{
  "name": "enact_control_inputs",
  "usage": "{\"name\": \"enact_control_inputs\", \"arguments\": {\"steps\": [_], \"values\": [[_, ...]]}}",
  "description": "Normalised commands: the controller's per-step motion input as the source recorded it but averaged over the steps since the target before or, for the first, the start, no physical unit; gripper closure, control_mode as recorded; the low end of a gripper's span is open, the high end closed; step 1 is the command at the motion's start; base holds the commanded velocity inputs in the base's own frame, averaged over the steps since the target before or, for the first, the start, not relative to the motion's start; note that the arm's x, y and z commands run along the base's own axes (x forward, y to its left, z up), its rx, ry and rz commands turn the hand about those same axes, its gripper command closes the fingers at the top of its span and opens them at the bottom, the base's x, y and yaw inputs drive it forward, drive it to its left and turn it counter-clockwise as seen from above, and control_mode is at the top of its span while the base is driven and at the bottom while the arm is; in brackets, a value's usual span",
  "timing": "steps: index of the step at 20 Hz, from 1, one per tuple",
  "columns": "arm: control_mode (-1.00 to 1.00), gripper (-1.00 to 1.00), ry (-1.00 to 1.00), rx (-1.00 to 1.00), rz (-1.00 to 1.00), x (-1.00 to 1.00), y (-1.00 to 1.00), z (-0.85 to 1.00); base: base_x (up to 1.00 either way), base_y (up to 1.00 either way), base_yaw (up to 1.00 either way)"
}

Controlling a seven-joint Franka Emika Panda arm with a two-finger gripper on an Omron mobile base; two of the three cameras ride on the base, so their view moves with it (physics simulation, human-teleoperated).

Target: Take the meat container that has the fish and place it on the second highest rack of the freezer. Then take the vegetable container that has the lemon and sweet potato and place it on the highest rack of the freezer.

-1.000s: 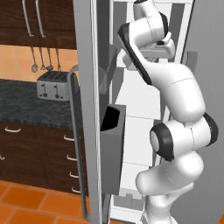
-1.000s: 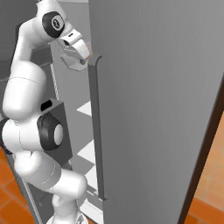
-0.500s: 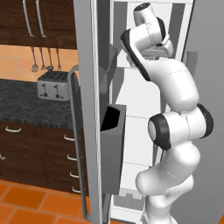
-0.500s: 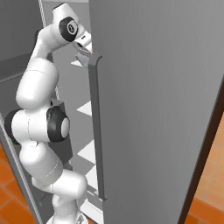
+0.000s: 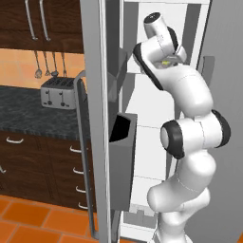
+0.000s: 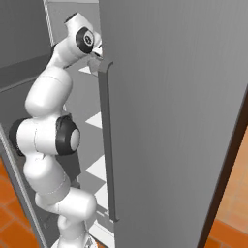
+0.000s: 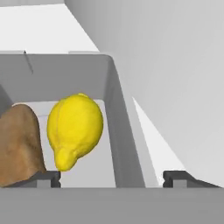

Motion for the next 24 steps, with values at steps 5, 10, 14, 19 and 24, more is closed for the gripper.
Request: {"name": "enact_control_inputs", "arguments": {"steps": [5,10,14,19,24], "values": [[-1.00,-1.00,-0.44,-0.18,0.00,-1.00,0.80,-0.01,0.00,0.00,0.00],[-1.00,-1.00,-0.48,0.09,0.00,-1.00,0.08,-0.03,0.00,0.00,0.00],[-1.00,-1.00,-0.28,0.18,0.00,-1.00,0.00,-0.04,0.00,0.00,0.00],[-1.00,-1.00,-0.07,0.14,-0.13,-1.00,0.34,-0.23,0.00,0.00,0.00],[-1.00,-1.00,0.15,0.16,-0.15,-1.00,0.35,-0.28,0.00,0.00,0.00]]}}
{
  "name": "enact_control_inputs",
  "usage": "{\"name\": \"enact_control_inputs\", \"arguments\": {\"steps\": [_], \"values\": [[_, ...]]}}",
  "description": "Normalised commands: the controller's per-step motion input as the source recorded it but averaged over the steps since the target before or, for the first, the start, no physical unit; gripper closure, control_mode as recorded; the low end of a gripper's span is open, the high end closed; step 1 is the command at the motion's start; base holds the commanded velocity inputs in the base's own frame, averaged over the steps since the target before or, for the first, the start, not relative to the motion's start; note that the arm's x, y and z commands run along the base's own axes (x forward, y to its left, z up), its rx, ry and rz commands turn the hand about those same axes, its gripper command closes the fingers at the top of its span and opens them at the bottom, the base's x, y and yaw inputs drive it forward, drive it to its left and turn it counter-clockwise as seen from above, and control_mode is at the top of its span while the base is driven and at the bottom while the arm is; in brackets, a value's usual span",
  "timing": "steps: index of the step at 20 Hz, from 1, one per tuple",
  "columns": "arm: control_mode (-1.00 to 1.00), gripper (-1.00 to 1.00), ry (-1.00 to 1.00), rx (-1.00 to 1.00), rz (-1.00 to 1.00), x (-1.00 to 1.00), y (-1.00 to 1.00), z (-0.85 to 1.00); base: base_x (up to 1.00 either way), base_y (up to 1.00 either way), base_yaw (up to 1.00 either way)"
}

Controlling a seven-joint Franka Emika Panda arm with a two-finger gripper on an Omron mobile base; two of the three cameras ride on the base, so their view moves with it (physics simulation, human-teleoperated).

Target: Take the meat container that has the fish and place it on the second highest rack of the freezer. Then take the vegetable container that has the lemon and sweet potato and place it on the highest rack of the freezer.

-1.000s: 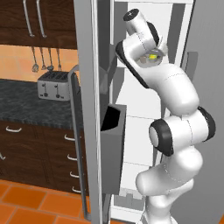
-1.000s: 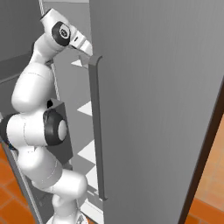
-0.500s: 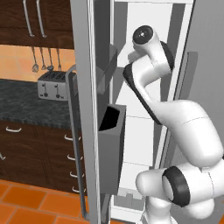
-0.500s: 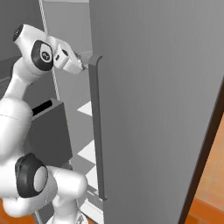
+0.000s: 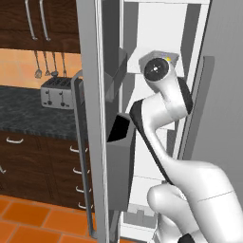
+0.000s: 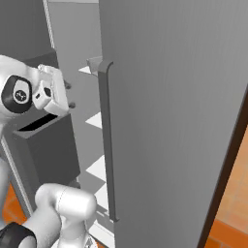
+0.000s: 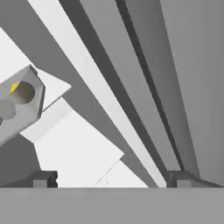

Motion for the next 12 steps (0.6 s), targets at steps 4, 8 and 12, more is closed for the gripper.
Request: {"name": "enact_control_inputs", "arguments": {"steps": [4,8,12], "values": [[-1.00,-1.00,0.14,0.23,-0.01,-1.00,-0.24,-0.57,0.00,0.00,0.00],[-1.00,-1.00,0.17,0.24,0.03,-1.00,-0.67,-0.97,0.00,0.00,0.00],[-1.00,-1.00,0.18,0.15,0.25,-1.00,-0.94,-0.93,0.00,0.00,0.00]]}}
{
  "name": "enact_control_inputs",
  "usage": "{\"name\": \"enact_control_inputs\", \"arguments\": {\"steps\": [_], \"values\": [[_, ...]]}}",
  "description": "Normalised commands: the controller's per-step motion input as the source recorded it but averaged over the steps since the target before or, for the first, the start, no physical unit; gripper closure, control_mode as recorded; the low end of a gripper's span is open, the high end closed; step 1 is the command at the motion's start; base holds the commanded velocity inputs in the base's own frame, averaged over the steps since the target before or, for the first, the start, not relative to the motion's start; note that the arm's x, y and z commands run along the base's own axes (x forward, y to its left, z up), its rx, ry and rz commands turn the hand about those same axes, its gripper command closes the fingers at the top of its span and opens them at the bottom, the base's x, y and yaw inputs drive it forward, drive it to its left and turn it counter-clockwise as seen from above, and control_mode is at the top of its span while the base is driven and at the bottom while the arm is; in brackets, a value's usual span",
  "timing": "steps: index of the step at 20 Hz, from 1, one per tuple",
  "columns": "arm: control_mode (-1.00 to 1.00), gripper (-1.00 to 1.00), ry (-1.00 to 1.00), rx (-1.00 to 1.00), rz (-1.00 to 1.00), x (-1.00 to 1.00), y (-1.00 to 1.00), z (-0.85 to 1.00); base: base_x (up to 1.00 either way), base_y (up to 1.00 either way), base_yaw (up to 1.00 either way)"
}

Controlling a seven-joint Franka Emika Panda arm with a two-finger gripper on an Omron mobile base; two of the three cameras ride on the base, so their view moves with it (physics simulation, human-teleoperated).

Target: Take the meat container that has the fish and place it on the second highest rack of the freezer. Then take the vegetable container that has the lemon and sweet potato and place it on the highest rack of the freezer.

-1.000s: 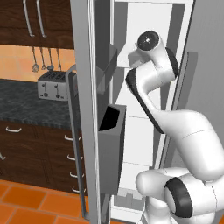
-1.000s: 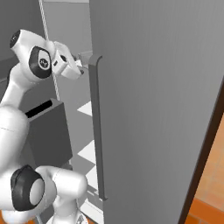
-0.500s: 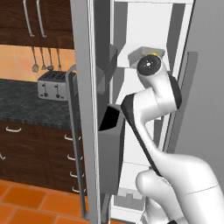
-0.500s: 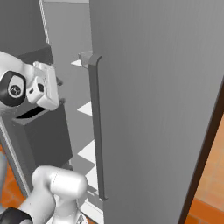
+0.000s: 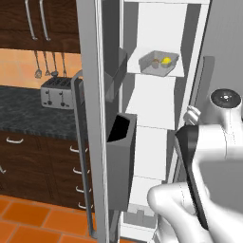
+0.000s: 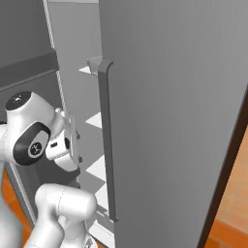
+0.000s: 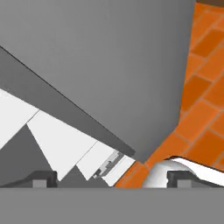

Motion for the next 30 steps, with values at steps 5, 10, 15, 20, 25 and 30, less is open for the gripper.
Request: {"name": "enact_control_inputs", "arguments": {"steps": [5,10,15,20,25,30], "values": [[-1.00,-1.00,0.00,-0.03,0.47,-0.58,-0.17,-0.13,0.00,0.00,0.00],[-1.00,-1.00,-0.02,-0.08,0.21,-0.11,0.00,0.13,0.00,0.00,0.00],[1.00,-1.00,0.00,0.00,0.01,-0.10,0.01,-0.01,-0.80,0.00,0.29],[1.00,-1.00,0.00,0.00,0.00,0.00,0.00,0.00,-0.85,0.00,0.74],[1.00,-1.00,0.00,0.00,0.00,0.00,0.00,0.00,-0.21,0.07,0.96],[1.00,-1.00,0.00,0.00,0.00,0.00,0.00,0.00,-0.09,0.20,0.97]]}}
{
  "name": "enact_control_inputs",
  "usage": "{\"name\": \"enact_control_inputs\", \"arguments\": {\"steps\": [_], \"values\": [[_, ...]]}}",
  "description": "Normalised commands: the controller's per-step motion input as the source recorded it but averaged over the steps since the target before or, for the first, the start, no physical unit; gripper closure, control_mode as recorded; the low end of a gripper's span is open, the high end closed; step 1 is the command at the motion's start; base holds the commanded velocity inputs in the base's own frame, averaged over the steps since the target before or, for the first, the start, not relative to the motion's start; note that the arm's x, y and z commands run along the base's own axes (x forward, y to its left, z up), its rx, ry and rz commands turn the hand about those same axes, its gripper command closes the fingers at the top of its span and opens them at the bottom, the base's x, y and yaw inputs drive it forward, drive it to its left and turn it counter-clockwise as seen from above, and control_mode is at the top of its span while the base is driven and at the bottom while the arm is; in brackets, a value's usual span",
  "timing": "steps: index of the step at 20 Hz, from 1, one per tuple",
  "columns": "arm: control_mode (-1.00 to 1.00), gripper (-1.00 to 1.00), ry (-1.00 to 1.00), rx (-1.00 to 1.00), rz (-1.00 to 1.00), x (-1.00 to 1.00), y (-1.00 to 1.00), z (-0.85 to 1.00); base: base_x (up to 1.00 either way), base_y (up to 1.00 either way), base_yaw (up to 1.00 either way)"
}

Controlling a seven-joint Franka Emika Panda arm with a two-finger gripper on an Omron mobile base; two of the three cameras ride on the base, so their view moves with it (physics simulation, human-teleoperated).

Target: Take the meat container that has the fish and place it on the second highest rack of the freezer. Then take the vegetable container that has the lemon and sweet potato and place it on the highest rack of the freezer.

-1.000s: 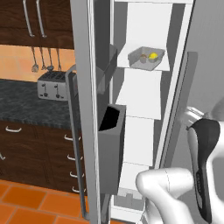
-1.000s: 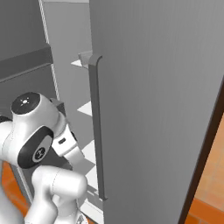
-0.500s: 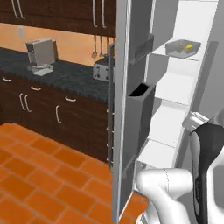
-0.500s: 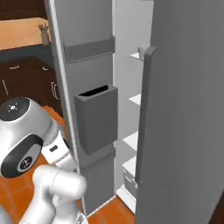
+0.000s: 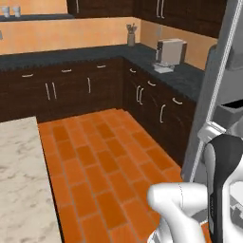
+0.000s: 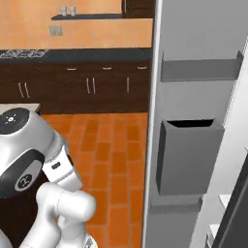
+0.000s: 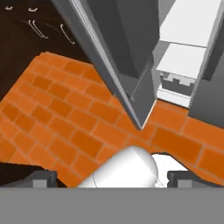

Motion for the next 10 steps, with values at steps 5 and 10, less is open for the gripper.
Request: {"name": "enact_control_inputs", "arguments": {"steps": [5,10], "values": [[1.00,-1.00,0.00,0.00,0.00,0.00,0.00,0.00,0.38,0.19,0.73],[1.00,-1.00,0.00,0.00,0.00,0.00,0.00,0.00,0.98,-0.49,0.21]]}}
